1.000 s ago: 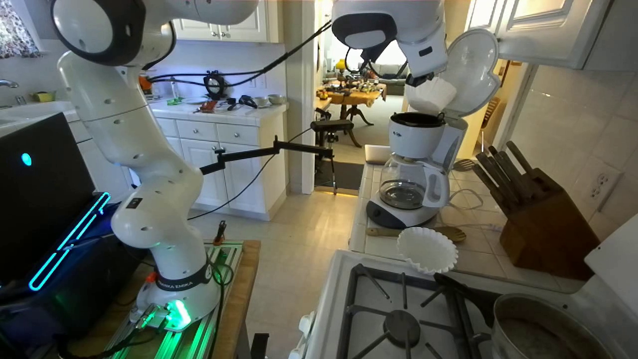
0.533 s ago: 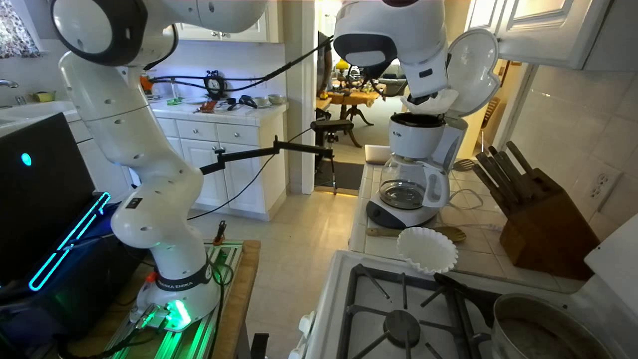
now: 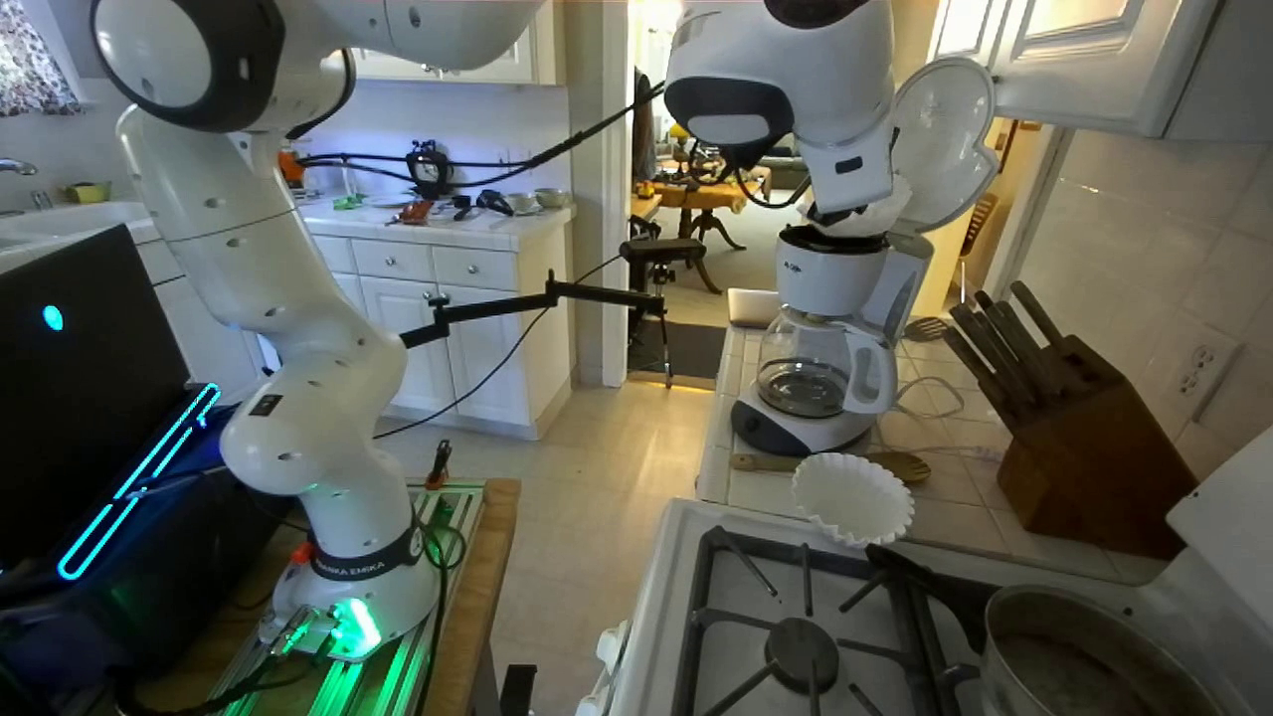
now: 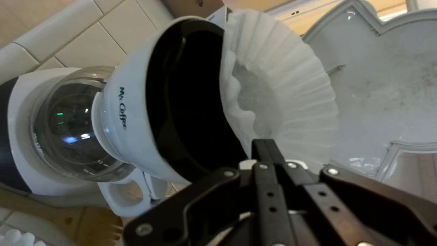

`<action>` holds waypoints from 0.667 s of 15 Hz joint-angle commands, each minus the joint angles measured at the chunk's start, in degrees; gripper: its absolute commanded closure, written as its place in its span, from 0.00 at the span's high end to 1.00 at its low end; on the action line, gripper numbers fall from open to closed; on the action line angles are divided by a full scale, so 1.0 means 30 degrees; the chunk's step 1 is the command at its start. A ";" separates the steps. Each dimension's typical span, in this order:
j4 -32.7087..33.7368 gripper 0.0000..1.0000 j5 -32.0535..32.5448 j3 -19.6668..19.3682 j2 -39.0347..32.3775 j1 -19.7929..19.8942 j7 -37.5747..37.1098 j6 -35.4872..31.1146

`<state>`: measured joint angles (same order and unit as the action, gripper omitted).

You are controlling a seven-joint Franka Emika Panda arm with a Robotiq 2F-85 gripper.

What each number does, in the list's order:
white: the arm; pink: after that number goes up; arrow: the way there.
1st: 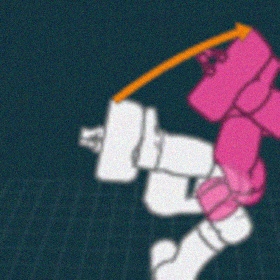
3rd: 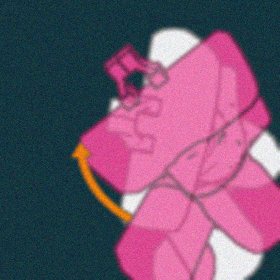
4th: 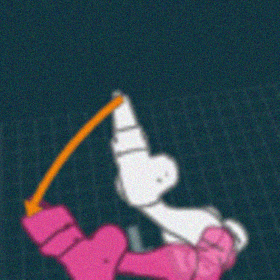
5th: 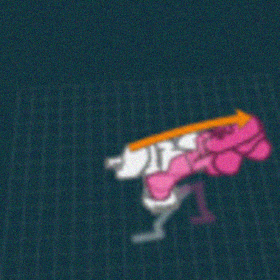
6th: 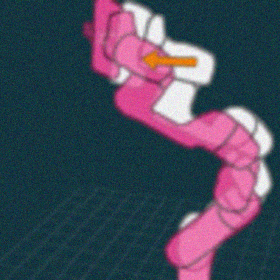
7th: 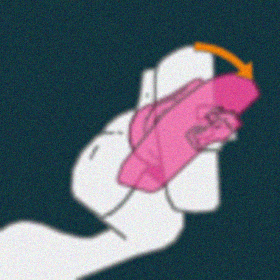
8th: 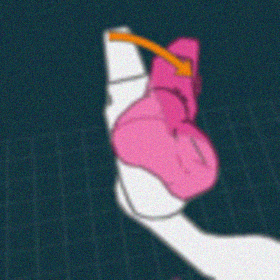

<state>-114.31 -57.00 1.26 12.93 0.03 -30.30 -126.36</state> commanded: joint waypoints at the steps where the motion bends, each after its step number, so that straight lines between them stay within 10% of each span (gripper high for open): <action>1: -0.0683 0.01 0.0926 -0.0275 0.1075 0.0401 -0.0394 0.1869; 10: -0.0772 0.01 0.1939 -0.0548 0.1319 0.1031 -0.0111 0.3721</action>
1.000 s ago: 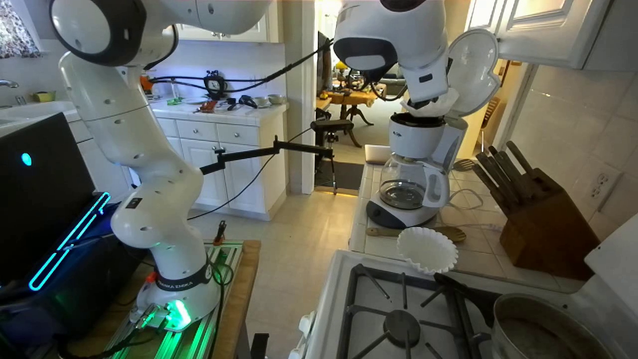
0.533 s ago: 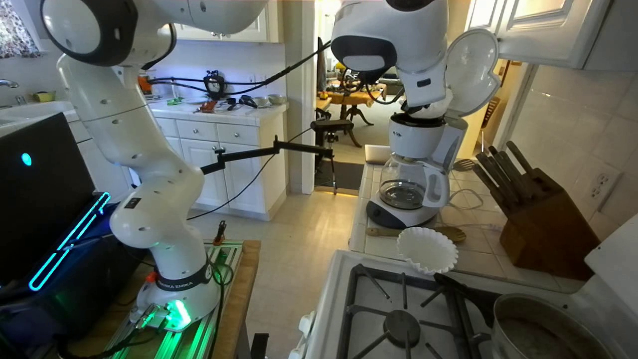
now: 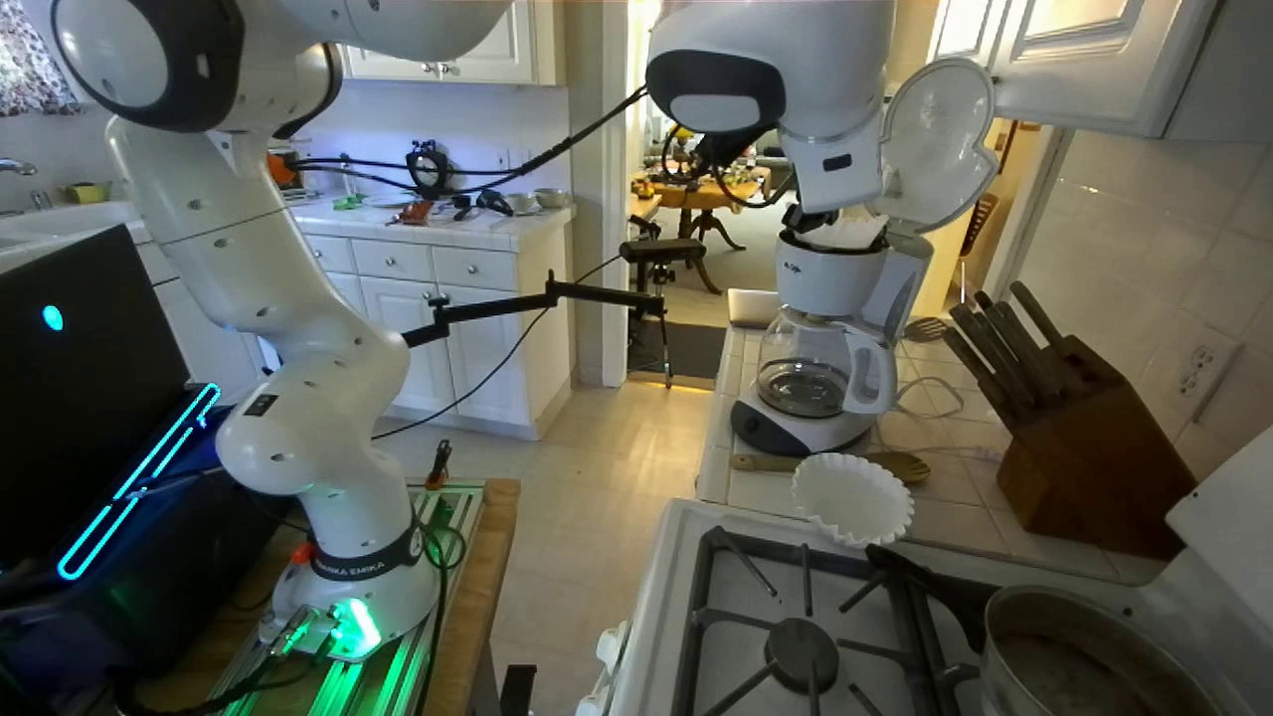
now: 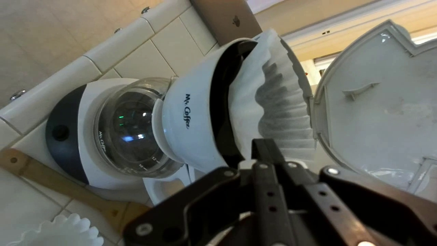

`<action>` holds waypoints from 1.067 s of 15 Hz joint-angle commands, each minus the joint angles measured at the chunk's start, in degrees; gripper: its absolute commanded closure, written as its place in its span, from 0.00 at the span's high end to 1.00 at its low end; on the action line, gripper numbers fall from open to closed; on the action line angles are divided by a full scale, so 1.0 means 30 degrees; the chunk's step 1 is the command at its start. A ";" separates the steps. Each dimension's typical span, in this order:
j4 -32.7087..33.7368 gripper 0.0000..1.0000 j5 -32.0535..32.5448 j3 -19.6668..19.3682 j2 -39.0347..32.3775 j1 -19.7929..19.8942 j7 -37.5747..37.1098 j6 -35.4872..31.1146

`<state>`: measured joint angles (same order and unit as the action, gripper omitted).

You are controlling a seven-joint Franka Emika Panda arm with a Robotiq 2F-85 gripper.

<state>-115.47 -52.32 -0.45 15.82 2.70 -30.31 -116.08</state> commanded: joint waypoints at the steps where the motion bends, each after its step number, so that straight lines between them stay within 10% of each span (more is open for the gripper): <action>1: -0.0415 0.01 0.0286 0.0016 0.0324 0.0108 0.0090 0.0299; 3: -0.0529 0.01 0.0356 0.0117 0.0291 0.0094 0.0136 0.0034; 4: -0.0599 0.26 0.0336 0.0159 0.0250 0.0078 0.0164 -0.0079; 16: -0.0500 1.00 0.3222 -0.0363 0.1338 0.0464 0.0630 0.1779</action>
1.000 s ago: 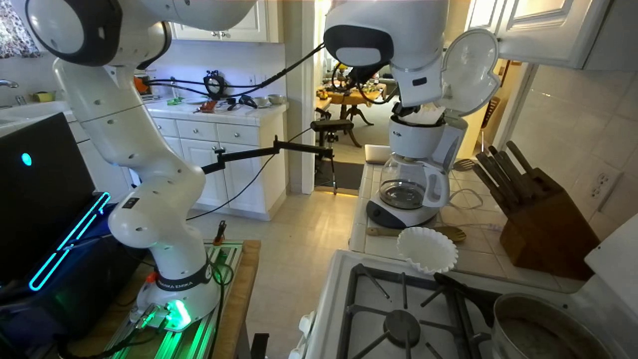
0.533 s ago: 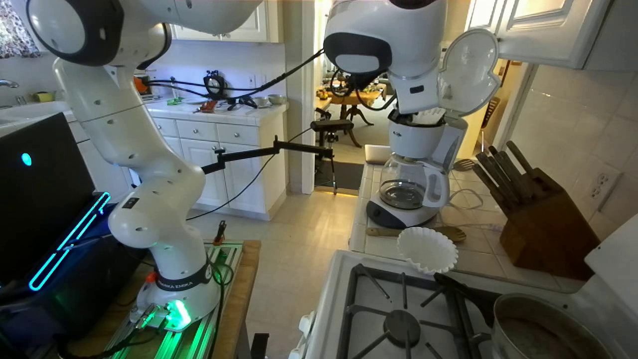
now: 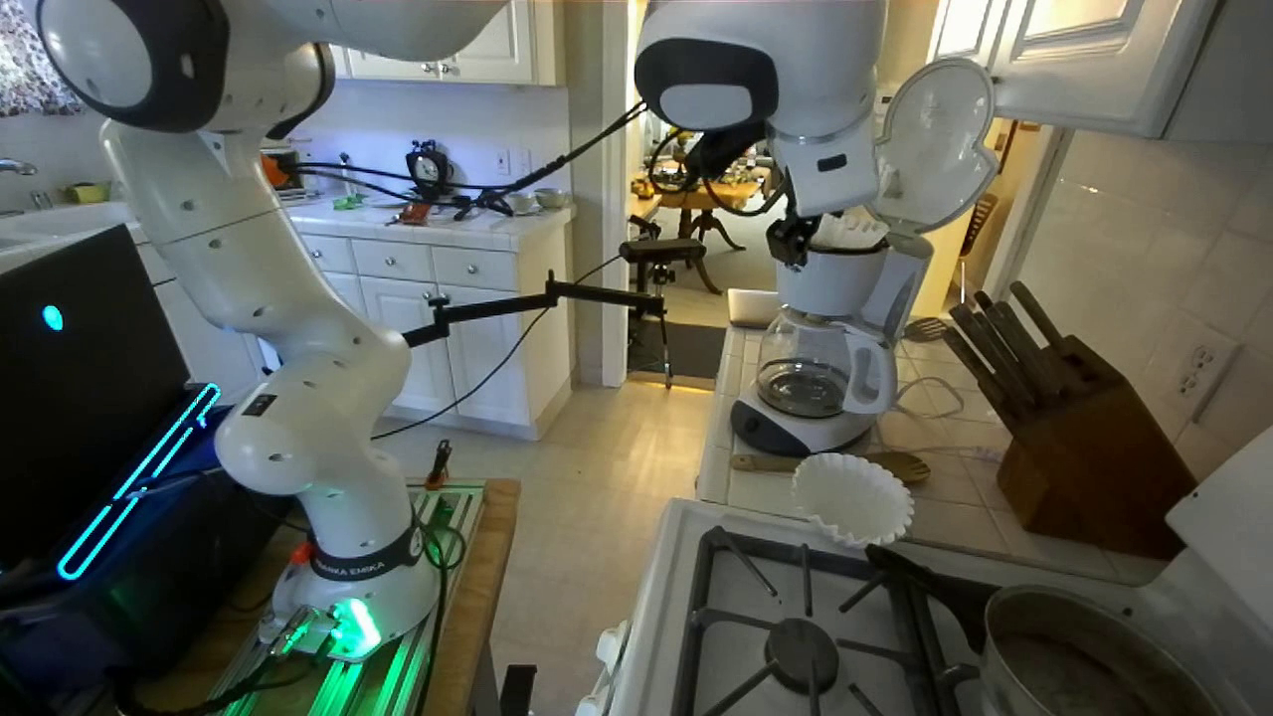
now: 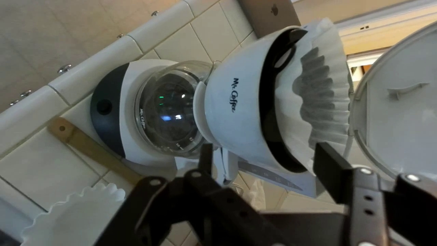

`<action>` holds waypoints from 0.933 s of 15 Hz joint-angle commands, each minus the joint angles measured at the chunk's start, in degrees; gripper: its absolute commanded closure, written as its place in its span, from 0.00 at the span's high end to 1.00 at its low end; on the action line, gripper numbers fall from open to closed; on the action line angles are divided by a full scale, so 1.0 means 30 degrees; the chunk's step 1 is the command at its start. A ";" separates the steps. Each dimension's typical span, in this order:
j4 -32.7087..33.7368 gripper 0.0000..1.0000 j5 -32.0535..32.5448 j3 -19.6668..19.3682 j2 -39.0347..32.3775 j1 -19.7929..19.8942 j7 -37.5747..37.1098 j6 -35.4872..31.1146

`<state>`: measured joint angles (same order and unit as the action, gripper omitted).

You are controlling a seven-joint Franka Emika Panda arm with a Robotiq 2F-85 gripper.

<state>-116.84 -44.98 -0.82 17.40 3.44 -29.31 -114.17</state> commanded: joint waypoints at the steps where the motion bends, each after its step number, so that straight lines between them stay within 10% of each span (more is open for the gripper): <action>1: 0.0028 1.00 0.0751 -0.0292 0.0945 0.0174 0.0556 0.1455; 14: 0.3577 1.00 0.4853 0.2558 0.1519 -0.1918 0.4685 0.1764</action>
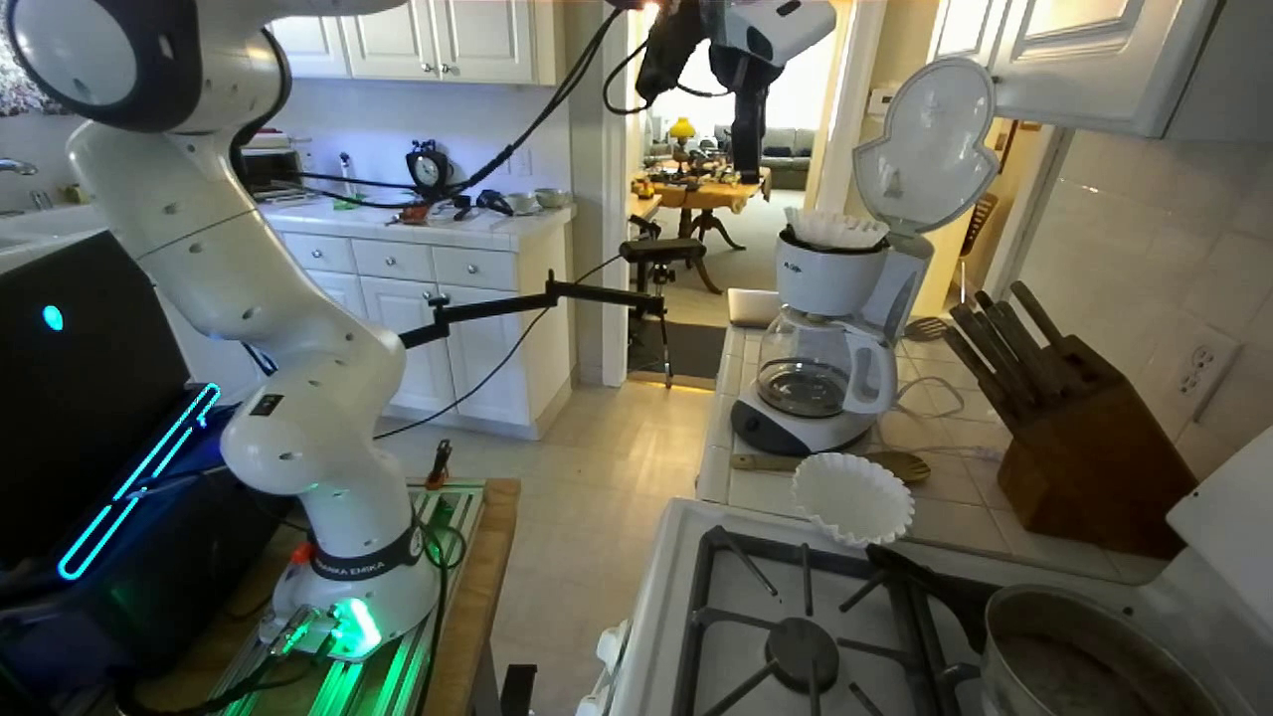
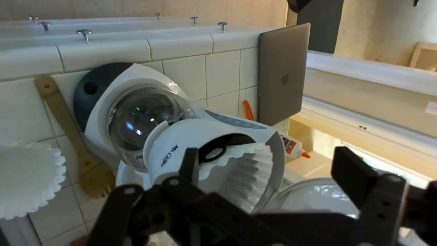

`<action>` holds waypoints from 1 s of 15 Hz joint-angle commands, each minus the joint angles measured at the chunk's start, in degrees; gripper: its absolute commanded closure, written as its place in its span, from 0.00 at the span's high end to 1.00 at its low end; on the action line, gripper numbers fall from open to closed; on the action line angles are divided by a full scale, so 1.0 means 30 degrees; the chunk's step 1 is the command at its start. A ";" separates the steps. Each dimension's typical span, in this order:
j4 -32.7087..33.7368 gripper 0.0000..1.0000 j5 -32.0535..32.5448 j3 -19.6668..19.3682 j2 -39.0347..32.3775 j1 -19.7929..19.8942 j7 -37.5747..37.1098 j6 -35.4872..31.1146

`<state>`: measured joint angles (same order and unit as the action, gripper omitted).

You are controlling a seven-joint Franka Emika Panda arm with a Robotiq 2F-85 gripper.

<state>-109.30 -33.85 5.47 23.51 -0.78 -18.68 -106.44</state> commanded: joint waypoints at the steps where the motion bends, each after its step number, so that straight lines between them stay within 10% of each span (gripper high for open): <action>1: 0.1441 0.96 0.1553 0.0637 -0.0820 -0.0703 0.1607 -0.1246; 3: 0.1853 0.71 0.2427 0.0949 -0.1235 -0.1053 0.2507 -0.2486; 15: 0.3036 0.00 0.9284 0.1950 -0.4336 -0.1565 0.3471 -0.6892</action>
<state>-102.71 -11.06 10.87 13.24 -5.09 -6.67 -128.06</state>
